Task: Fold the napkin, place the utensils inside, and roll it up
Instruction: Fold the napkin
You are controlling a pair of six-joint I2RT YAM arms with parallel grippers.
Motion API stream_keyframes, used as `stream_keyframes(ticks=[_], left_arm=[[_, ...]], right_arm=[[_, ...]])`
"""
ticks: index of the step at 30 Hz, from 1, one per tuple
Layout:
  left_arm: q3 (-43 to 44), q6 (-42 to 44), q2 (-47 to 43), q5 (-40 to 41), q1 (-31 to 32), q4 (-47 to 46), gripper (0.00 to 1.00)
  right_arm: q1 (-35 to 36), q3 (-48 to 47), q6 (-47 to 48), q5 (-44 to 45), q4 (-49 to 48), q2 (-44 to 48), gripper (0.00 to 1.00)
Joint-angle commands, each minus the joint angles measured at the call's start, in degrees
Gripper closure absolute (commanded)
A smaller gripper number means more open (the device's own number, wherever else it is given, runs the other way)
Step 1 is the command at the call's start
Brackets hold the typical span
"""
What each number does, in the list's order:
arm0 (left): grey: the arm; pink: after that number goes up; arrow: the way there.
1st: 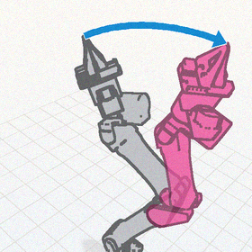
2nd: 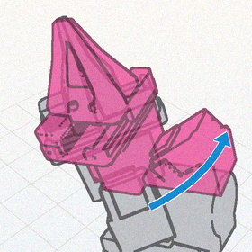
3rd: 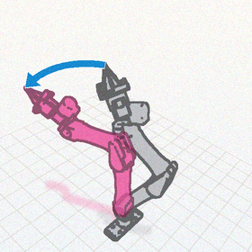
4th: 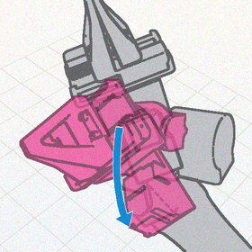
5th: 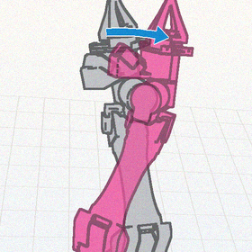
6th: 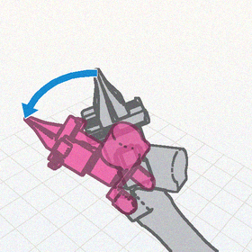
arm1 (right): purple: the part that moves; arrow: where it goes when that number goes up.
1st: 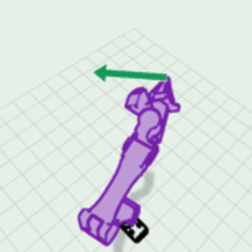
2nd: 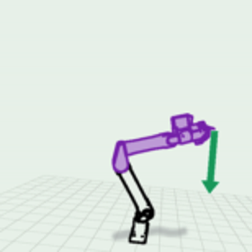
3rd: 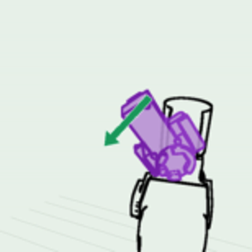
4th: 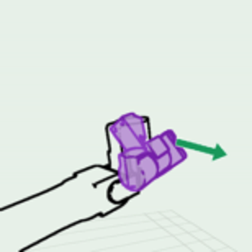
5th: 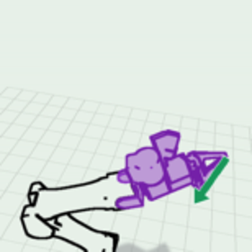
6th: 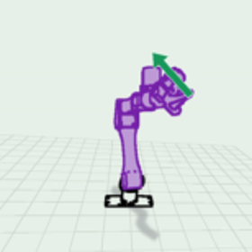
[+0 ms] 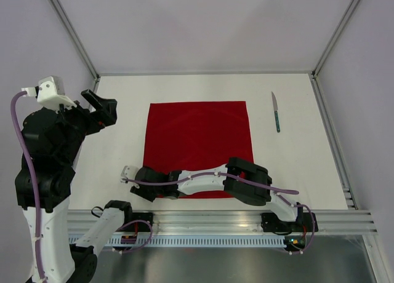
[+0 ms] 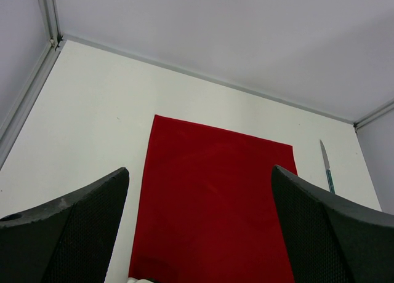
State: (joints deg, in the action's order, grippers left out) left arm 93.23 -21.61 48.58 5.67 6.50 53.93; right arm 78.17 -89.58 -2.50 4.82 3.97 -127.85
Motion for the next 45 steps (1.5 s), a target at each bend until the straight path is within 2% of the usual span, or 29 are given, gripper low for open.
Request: stream_keyframes(ticks=[1,2,5,13,20,32,45], left_arm=[[-0.7,-0.5,-0.5,0.3,-0.1,0.0,0.0],[-0.9,-0.5,-0.5,0.3,-0.1,0.1,0.0],[-1.5,-0.5,-0.9,0.4,-0.1,-0.1,0.0],[-1.6,-0.6,-1.0,0.4,-0.2,-0.7,0.0],[-2.0,-0.7,-0.5,-0.5,-0.1,-1.1,0.0],[-4.4,-0.6,-0.1,-1.8,-0.2,-3.0,0.0],[-7.2,-1.0,1.8,-4.5,-0.1,-6.9,0.0]], right_arm=[[0.1,1.2,1.3,0.5,-1.6,-0.5,0.55],[0.1,1.2,1.4,0.3,-1.3,-0.5,0.62],[-0.1,1.0,2.0,-0.1,-0.6,0.0,0.72],[-0.1,-0.9,4.3,-1.0,2.4,2.7,0.87],[-0.7,-2.6,4.9,-1.6,5.7,6.6,0.92],[-5.6,-5.0,4.5,-2.8,9.8,11.0,0.94],[-20.8,-0.2,7.2,-3.1,12.2,17.3,0.98]])
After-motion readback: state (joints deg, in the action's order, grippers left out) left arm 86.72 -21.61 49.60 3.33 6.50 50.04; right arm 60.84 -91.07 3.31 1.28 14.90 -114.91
